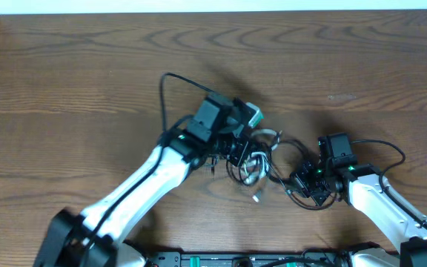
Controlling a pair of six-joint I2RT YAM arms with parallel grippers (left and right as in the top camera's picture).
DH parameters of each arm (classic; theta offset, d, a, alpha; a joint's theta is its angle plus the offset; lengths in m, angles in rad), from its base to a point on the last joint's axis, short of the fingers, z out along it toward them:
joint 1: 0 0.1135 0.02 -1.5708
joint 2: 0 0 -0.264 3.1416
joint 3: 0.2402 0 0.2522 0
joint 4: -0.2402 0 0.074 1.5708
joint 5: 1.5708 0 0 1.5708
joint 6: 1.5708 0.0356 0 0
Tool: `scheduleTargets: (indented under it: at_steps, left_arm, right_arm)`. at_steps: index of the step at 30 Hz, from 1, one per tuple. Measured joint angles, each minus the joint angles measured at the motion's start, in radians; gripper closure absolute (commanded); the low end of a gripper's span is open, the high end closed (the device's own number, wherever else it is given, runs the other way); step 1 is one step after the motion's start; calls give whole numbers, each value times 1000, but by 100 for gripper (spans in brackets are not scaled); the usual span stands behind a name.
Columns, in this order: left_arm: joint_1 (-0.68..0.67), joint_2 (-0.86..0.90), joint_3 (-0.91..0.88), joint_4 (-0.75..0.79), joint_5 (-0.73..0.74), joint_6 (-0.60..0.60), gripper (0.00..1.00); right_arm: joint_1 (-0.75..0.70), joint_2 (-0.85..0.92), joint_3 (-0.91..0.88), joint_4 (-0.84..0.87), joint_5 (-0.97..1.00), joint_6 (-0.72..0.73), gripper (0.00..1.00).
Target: Untangle cables
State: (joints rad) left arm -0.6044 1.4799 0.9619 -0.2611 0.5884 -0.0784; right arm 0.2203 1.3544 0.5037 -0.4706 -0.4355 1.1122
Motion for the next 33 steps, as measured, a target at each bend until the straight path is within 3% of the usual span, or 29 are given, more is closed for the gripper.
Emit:
scheduleTargets:
  at_steps: [12,18,21,23,27,33]
  left_arm:
    - [-1,-55,0,-55,-22,-3,93]
    - [-36,-28,0,-88,-26,-2,93]
    - [-61,-5,0,-89,-17,9,92]
    - [-75,14,0,-89,-7,16,93]
    - [-100,55,0,-82,8,27,92]
    - [-113,90,0,-17,12,6,92]
  right_arm:
    - [0,0,0,30,8,-84,98]
    - [-10,0,0,142,-107,-210,84]
    - [-53,-6,0,185,-182,-237,67]
    - [-82,-11,0,198,-227,-249,62]
    - [-108,-13,0,199,-316,-238,65]
    - [-94,-13,0,163,-394,-140,76]
